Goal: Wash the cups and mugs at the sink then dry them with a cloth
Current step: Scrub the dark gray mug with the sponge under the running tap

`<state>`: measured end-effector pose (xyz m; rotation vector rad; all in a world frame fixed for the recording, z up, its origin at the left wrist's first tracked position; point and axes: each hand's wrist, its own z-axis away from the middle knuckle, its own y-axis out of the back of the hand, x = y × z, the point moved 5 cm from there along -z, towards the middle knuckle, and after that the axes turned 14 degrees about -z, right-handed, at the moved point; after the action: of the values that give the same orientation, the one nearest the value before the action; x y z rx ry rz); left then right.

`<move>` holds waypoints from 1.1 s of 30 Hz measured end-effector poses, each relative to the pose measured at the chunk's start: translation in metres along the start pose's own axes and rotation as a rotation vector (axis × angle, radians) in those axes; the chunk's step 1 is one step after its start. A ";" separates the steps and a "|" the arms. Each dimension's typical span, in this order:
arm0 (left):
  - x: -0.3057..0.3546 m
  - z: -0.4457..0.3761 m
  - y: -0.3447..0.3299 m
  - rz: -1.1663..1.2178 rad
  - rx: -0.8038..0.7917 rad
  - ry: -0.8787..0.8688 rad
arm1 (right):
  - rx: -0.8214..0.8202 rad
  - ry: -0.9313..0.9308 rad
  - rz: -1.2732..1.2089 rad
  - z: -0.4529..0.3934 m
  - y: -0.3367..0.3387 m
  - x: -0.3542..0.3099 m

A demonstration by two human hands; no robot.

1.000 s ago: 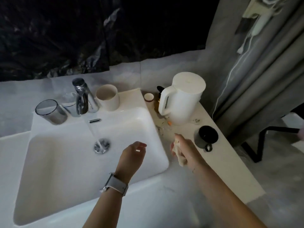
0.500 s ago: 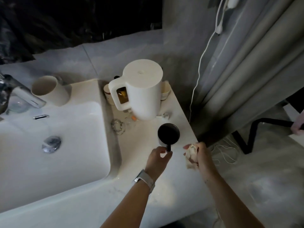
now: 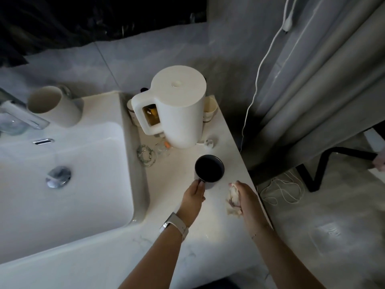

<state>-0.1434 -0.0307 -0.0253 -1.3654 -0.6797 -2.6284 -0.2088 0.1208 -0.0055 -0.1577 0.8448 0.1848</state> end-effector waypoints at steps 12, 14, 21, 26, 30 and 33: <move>0.016 0.053 0.150 0.163 0.103 -0.166 | -0.055 0.041 -0.025 0.041 -0.102 -0.011; 0.007 0.061 0.191 0.149 0.145 -0.187 | -0.070 0.047 -0.039 0.057 -0.138 -0.009; -0.061 0.081 0.329 0.181 0.229 -0.164 | -0.182 0.107 -0.085 0.115 -0.280 0.013; -0.114 0.082 0.401 0.211 0.247 -0.075 | -0.230 0.040 -0.062 0.130 -0.361 0.035; -0.135 0.070 0.434 0.233 0.252 -0.055 | -0.253 0.024 0.009 0.124 -0.399 0.041; -0.140 0.058 0.445 0.278 0.225 -0.064 | -0.218 0.019 0.019 0.114 -0.414 0.036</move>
<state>0.1123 -0.4196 0.0428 -1.3718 -0.7107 -2.2293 -0.0096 -0.2540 0.0684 -0.3559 0.8445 0.2941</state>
